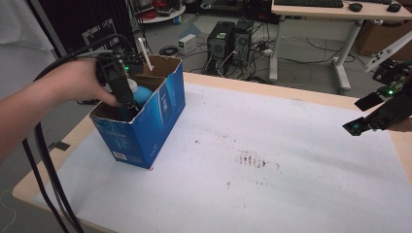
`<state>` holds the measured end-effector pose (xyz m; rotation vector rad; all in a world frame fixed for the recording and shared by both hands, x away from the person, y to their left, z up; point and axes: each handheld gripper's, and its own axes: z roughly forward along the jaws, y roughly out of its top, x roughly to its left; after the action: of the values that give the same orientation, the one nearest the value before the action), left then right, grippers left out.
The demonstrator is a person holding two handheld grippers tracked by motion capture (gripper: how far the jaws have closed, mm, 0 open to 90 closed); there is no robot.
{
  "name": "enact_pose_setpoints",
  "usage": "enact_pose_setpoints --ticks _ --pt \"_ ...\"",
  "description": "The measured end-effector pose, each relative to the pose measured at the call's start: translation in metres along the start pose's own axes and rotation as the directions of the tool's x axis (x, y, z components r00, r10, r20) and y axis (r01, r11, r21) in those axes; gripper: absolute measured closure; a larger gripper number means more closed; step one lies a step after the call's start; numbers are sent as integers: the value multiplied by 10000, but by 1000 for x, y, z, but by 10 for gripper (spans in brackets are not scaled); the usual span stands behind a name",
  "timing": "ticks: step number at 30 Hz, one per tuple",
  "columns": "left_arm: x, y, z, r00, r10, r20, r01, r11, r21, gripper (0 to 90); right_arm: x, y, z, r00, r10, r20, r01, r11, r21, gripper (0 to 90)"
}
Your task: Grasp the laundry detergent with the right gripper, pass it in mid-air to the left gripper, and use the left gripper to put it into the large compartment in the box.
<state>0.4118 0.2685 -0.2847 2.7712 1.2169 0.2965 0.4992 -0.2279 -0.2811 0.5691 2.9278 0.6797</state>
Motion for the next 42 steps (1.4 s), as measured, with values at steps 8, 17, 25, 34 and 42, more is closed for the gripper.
enact_pose_setpoints --ticks 8,17,25,34,42 --pt "1 1 -6 9993 -5 -383 4 10000 -24 317 0 -1 -1 10000 -4 5 4 10000 -42 122" --pt "0 3 -23 9963 340 -789 -349 9993 -107 190 1 -3 -3 9999 -39 -156 35 9996 -280 121" --pt "-3 22 -61 9909 866 -1028 -936 9935 -647 187 5 -5 -8 10000 27 -94 -30 9995 -328 121" --pt "-38 71 -73 9714 2310 -549 -2368 9586 -1581 187 11 -7 -13 9988 486 87 -481 9975 -509 121" --pt "-75 114 -50 9266 3760 -42 -3717 9140 -1625 187 23 -10 -18 9977 615 290 -598 9966 -572 121"
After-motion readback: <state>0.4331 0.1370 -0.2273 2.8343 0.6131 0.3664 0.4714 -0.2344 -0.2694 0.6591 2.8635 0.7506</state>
